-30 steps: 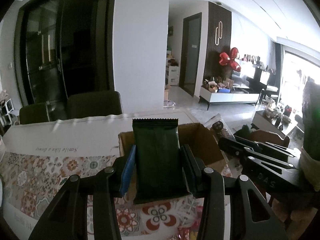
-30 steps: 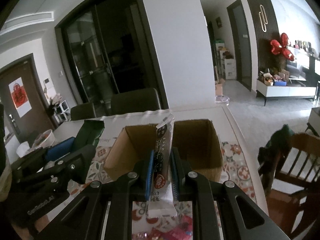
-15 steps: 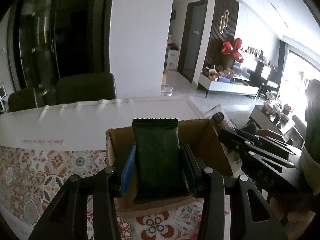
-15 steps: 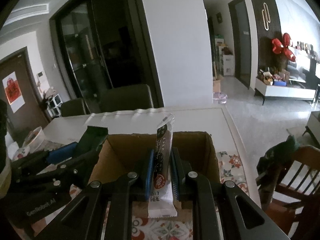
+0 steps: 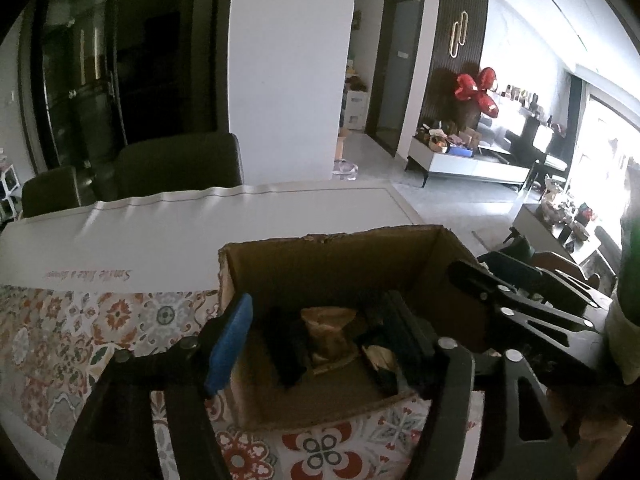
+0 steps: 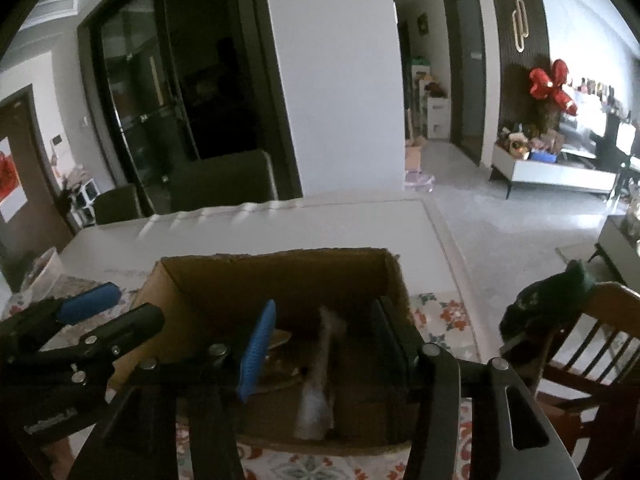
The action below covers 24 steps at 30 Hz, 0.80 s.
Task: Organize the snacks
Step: 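Open both grippers to drop the green bar and stick snack into the box, then withdraw both grippers from the box back toward the remaining snacks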
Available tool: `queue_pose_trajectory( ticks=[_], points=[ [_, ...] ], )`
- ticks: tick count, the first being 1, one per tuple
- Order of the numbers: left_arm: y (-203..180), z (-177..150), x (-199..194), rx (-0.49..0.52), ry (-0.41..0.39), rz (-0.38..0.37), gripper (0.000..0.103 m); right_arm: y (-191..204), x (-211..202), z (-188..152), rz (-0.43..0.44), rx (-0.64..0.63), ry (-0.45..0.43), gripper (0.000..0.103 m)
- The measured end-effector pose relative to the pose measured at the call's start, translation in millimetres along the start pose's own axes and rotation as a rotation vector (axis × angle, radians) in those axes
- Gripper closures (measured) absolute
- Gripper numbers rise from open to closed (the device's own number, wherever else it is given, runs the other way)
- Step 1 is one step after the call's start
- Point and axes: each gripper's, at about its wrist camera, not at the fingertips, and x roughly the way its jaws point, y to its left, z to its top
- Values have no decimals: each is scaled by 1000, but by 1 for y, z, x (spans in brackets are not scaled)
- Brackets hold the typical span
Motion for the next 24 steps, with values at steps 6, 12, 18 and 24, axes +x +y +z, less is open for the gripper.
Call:
queue_pose_trajectory(
  ticks=[6,12,18,24],
  points=[
    [0,-14,-26,17,-61,38,23,2,-21,-10,-11,-4,-23,45],
    [-5,-32,-51,38,-87,6,22,7,-45,-29,3,-9,-42,45],
    [-9,-52,-77,68,-115,-10,22,13,-69,-53,6,-24,-59,45],
    [-13,-73,-96,108,-147,4,22,16,-86,-76,-10,-8,-71,45]
  ],
)
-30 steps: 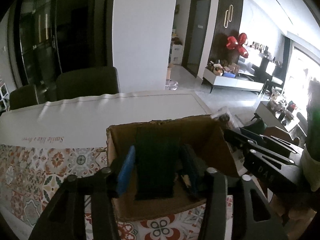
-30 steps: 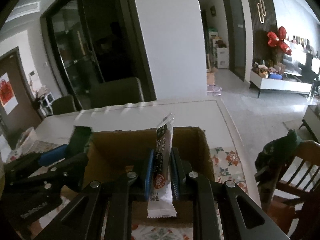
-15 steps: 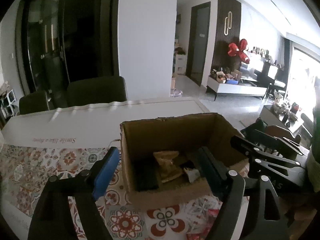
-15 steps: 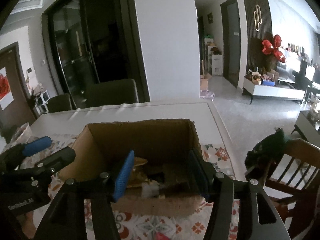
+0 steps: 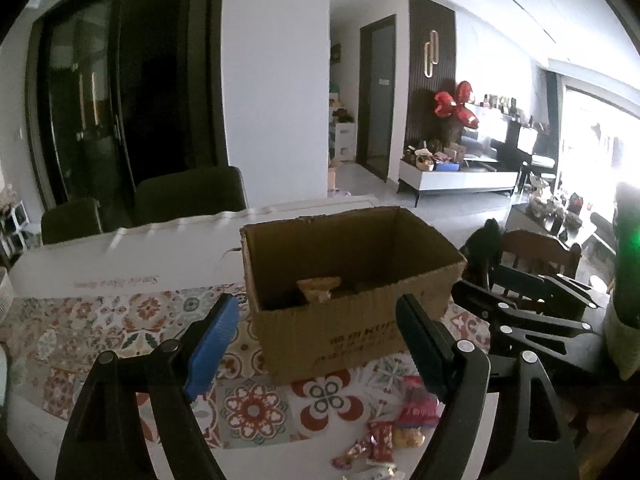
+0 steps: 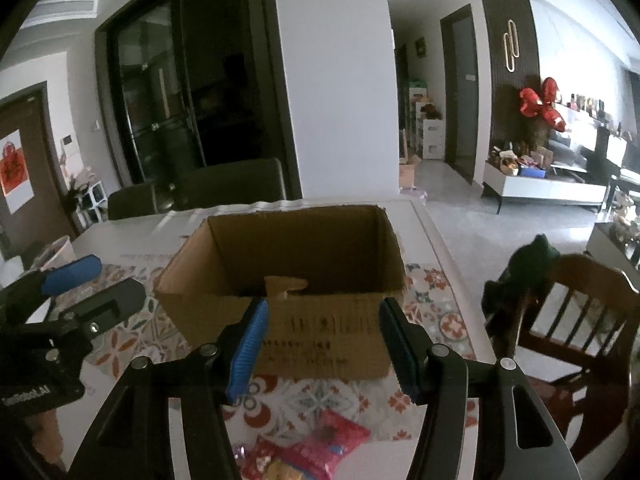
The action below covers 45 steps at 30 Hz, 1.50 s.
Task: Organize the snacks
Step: 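Withdraw both grippers from the box back toward the remaining snacks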
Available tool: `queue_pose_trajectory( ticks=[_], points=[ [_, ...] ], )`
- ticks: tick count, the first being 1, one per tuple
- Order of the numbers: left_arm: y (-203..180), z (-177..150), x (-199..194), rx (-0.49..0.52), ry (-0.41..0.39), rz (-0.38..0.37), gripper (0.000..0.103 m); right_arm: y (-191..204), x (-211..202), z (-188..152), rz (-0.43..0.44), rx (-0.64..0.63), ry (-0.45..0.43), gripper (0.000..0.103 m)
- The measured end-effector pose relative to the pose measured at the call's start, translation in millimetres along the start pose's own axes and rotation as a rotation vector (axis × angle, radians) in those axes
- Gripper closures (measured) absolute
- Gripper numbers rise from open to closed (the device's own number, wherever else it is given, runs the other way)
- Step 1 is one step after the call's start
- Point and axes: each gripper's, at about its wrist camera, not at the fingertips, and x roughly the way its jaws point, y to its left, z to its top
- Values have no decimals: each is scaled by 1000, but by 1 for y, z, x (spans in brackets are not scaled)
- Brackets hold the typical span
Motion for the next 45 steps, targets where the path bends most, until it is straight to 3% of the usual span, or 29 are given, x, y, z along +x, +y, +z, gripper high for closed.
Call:
queue_pose_trajectory(
  ticks=[20,35,45],
  points=[
    [-7,-71,-29,100,38,-38,23,14,-32,-74,33,81,35,45],
    [-6,-115,-6,133,149,-114,30,25,-5,-123,64,91,203,45],
    [-9,-132,22,151,218,-143,37,21,18,-142,43,111,267,46]
  ],
)
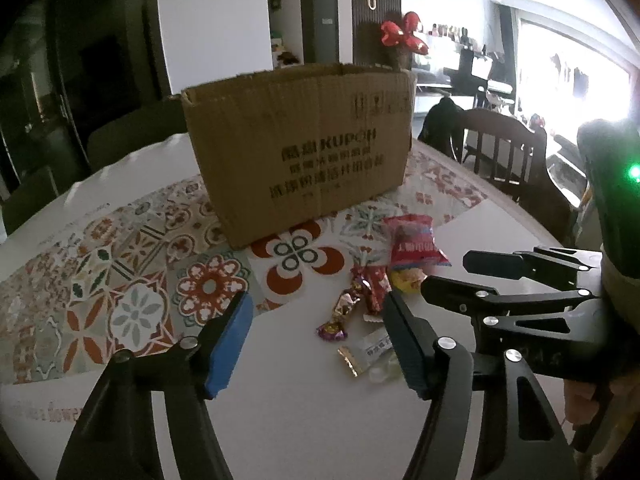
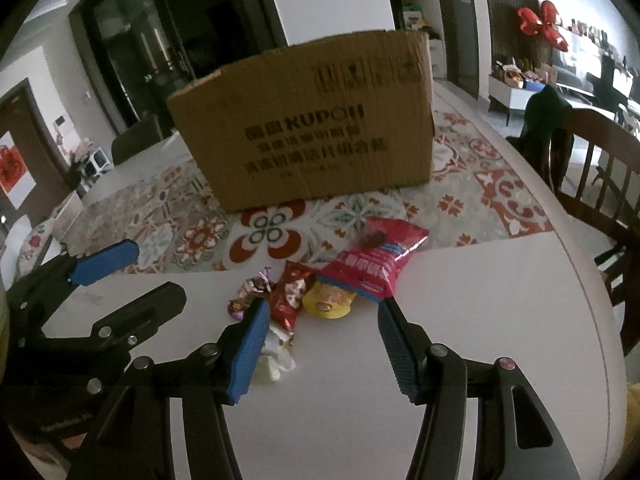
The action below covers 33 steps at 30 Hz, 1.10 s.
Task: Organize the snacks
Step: 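Withdraw both grippers from the box back toward the remaining snacks, then close the left gripper on the gold-wrapped candies while the right gripper grasps the yellow packet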
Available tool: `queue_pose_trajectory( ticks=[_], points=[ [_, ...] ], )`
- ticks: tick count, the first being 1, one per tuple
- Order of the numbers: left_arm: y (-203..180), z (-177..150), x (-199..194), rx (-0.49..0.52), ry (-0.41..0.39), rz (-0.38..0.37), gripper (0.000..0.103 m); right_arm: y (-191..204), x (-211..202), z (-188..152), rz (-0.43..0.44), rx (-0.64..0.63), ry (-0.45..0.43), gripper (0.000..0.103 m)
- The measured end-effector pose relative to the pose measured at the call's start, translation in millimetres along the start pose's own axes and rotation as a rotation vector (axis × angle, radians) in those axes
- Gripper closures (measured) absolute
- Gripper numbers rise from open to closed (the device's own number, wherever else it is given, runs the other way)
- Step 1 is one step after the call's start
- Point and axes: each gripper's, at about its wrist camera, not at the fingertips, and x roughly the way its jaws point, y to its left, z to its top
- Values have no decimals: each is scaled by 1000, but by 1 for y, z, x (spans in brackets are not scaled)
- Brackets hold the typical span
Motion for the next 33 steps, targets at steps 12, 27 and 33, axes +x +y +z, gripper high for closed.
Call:
queue_pose_trajectory(
  ticks=[12,27,33],
  points=[
    [1,-5,34,-18,68,-43,45,-6,24,-1,12,44,46,55],
    [9,-8,60,-100,122,-123,61,-7,43,7,15,42,55,63],
    [9,-6,70,-120,142,-142,71,-4,46,6,25,26,64,75]
  ],
)
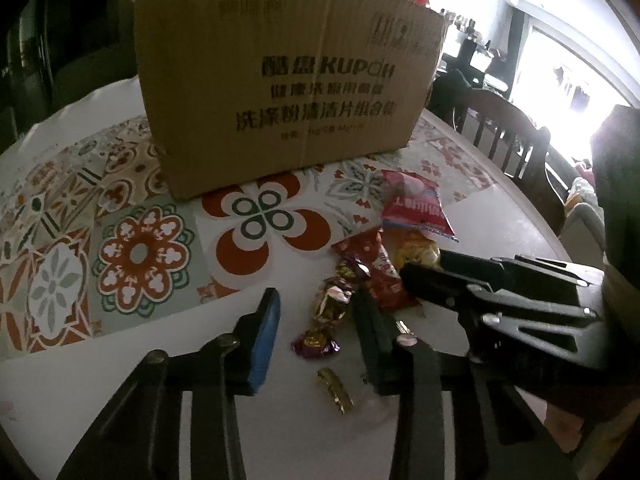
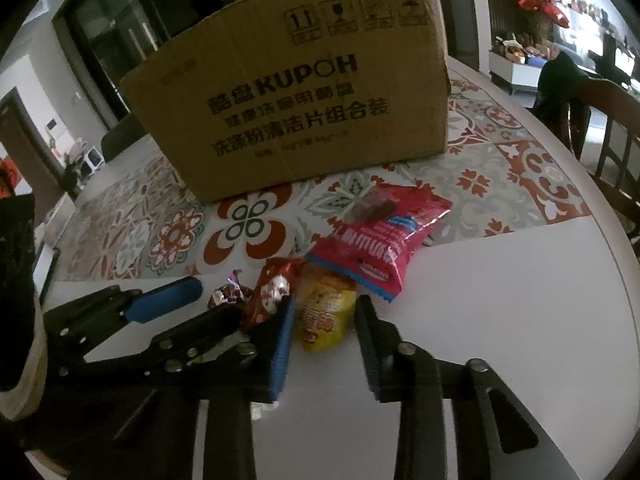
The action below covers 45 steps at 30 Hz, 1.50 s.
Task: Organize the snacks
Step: 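Close the left gripper on the gold-wrapped candies while the right gripper grasps the yellow packet, then lift both held snacks and carry them over the cardboard box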
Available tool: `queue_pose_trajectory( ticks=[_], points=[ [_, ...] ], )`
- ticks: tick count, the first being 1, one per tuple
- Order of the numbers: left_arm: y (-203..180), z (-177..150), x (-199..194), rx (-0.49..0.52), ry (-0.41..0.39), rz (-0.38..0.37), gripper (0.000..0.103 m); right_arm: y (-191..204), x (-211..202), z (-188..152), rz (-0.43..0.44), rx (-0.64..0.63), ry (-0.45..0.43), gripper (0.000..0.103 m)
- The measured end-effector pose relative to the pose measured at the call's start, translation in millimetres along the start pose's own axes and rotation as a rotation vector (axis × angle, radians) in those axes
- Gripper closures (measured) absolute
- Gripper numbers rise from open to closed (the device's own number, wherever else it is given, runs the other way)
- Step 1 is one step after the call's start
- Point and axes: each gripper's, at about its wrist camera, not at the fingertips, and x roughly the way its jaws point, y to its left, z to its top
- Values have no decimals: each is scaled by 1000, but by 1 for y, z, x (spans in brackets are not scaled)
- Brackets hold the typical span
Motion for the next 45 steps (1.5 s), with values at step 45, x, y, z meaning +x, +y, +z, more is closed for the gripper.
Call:
queue_pose_trajectory(
  ticks=[45],
  points=[
    [-31,51,-113,-58,-285,71,85,12,-98,42,92,-63,-252,78]
  ],
)
